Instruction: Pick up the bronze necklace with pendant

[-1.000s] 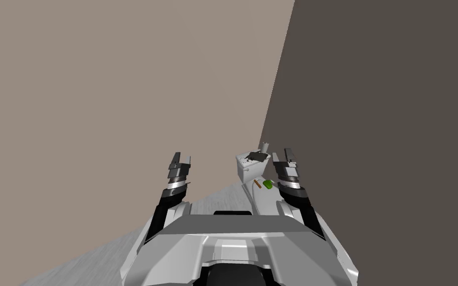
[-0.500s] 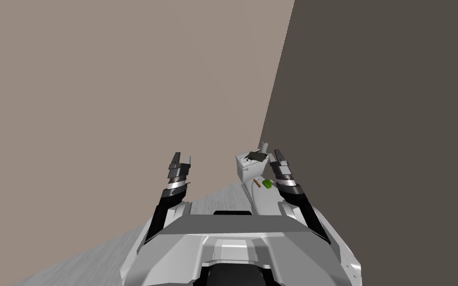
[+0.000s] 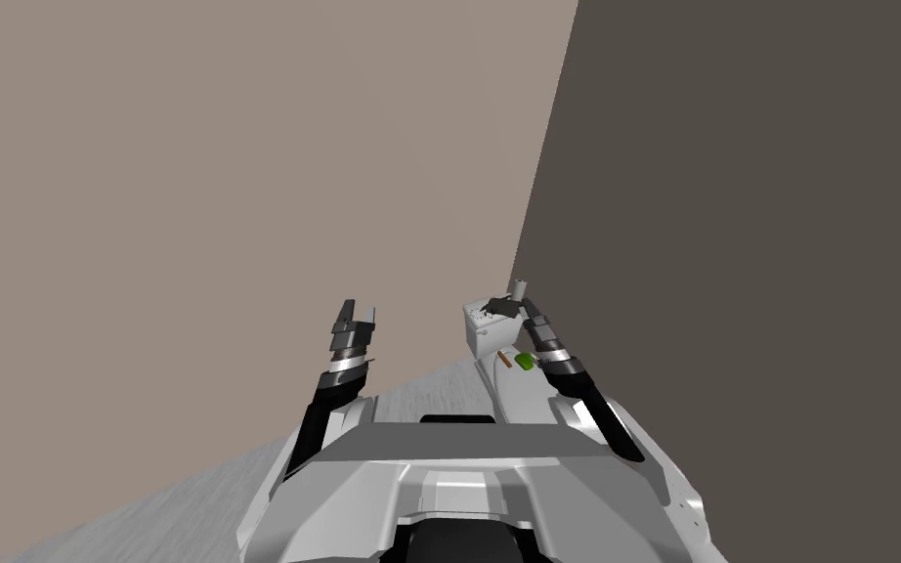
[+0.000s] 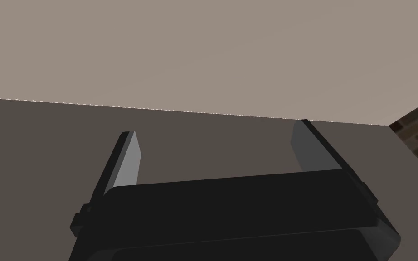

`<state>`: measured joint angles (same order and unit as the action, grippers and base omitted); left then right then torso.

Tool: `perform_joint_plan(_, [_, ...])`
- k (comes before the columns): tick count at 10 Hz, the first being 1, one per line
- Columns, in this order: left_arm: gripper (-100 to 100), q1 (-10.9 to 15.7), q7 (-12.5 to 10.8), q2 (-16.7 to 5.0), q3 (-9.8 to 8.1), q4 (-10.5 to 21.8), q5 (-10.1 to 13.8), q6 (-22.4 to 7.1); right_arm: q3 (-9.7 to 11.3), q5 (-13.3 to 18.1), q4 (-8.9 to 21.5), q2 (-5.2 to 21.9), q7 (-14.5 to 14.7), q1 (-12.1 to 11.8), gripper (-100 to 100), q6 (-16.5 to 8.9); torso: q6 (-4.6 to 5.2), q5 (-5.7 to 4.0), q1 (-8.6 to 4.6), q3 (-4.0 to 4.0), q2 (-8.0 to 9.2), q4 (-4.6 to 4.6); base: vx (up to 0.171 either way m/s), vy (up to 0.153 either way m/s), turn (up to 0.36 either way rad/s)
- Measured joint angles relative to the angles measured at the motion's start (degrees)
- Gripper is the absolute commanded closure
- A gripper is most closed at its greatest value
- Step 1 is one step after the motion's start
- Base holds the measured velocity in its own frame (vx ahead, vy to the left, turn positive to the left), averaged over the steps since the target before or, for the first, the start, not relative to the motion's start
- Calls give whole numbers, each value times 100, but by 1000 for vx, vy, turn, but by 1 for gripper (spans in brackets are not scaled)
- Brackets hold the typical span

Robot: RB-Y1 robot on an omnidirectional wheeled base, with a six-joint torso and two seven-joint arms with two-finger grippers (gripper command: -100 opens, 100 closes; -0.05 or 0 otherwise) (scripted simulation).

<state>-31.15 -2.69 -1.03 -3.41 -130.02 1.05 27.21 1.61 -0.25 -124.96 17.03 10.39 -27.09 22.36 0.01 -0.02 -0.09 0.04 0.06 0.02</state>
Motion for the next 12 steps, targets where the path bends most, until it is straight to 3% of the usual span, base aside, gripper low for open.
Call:
perform_joint_plan(4, [0,0,0,0,0,0,0,0,254,-193,241,706,520,162,-100,-600,-1,0,1,1,2,0,-21,-14,43])
perform_joint_plan(7, [0,0,0,0,0,0,0,0,446,-285,486,1091,851,423,-100,-1077,-2,1,5,-4,-7,-2,-7,-5,44])
perform_joint_plan(12, [0,0,0,0,0,0,0,0,669,-459,795,1777,1280,630,-100,-1672,-1,2,10,-4,-7,-2,-6,4,58])
